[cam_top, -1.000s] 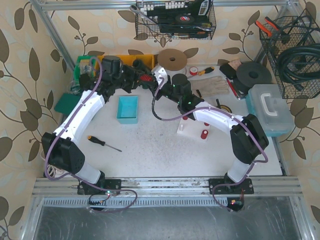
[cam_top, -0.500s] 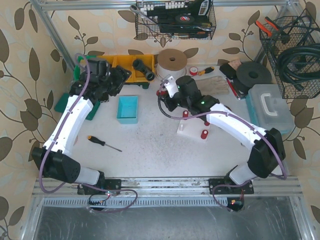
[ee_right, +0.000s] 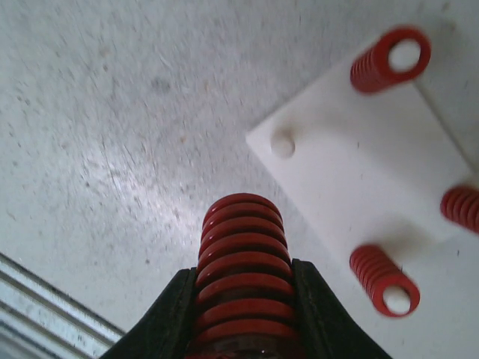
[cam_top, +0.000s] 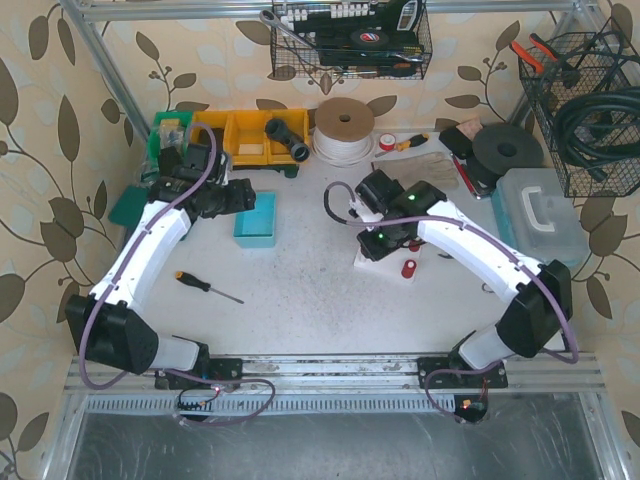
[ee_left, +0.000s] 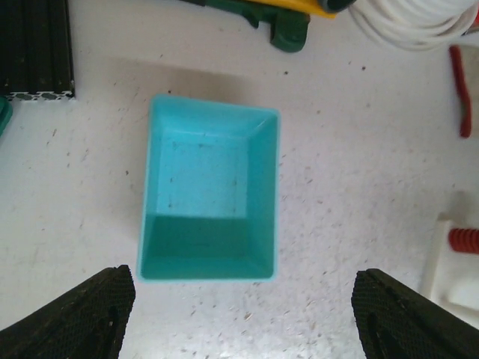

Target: Install the large spring

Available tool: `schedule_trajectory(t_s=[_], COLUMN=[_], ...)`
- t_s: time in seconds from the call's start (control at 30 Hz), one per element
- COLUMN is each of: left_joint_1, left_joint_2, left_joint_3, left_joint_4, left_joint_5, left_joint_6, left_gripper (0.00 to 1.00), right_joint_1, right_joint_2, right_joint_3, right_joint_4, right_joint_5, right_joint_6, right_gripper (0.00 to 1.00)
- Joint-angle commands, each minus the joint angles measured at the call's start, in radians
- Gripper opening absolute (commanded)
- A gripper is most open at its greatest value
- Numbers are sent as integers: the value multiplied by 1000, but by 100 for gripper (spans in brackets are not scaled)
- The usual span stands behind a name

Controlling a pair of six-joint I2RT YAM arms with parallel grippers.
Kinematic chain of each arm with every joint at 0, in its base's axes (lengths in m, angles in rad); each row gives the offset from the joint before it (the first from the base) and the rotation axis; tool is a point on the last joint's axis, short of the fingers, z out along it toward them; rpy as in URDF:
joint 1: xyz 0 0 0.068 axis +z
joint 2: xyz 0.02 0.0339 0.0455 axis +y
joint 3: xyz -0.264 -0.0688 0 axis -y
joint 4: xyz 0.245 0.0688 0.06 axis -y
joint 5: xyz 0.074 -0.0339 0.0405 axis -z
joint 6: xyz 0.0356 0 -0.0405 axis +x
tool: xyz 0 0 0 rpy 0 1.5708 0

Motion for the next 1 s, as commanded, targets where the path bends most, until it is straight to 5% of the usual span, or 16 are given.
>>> schedule_trajectory(t_s=[0.0, 0.97], left_joint_1=[-4, -83], left_joint_2=[-75, -60], left_joint_3=[-35, 32], left_joint_4=[-12, -100], left_joint_5=[-37, -306], left_joint_6=[126, 263], left_gripper=[83, 86], right_joint_1=[-1, 4], right_joint_2=[49, 336], right_joint_3=[57, 199], right_joint_4=[-156, -113], right_joint_5=[2, 164], right_joint_6=[61, 126], right_gripper=[0, 0])
